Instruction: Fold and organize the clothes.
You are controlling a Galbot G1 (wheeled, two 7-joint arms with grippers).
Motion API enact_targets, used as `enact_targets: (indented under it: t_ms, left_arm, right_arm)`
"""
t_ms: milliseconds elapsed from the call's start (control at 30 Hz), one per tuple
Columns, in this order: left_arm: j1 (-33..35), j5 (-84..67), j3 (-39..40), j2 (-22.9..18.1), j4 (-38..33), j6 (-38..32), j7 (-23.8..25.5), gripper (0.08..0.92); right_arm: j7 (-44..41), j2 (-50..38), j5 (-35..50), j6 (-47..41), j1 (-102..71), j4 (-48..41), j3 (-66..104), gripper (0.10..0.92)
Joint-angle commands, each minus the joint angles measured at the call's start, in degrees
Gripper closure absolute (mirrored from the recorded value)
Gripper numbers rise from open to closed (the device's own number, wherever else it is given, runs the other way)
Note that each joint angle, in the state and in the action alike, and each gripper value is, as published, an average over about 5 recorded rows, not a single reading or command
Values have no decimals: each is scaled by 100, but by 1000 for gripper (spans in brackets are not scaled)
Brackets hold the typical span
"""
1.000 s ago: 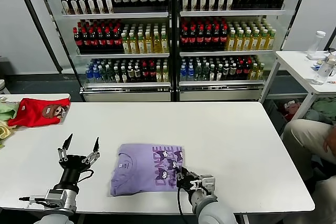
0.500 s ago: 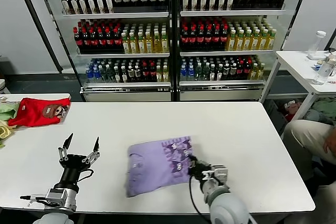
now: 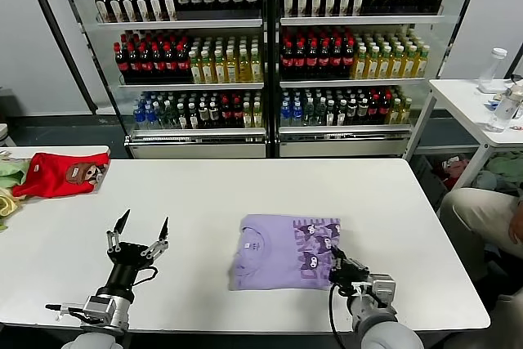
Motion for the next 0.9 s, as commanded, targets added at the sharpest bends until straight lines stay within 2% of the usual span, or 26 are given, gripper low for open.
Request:
enact_targets:
  t_ms: [33, 267, 467, 700, 800, 900]
  left_arm:
    - [-33, -49, 182, 13, -92, -77, 91, 177]
    - [-82, -58, 215, -15, -55, -160, 92, 177]
    - [-223, -46, 224, 2, -29, -299, 103, 177]
    - [-247, -81, 137, 26, 171, -773, 822, 177]
    - [-286, -131, 173, -19, 152, -775, 874, 177]
    - [-343, -163, 148, -55, 162, -778, 1025, 177]
  right_arm:
    - [-1160, -102, -1735, 375, -643, 211, 820, 847]
    - [-1404, -82, -1975, 671, -656, 479, 1433, 649]
    - [-1587, -146, -2223, 1036, -465, 339, 1823, 476]
    - [-1642, -195, -2316, 1213, -280, 123, 1913, 272]
    - [-1641, -194, -2345, 1227, -298, 81, 1907, 218]
    - [-1647, -212, -2341, 1237, -333, 70, 1935, 205]
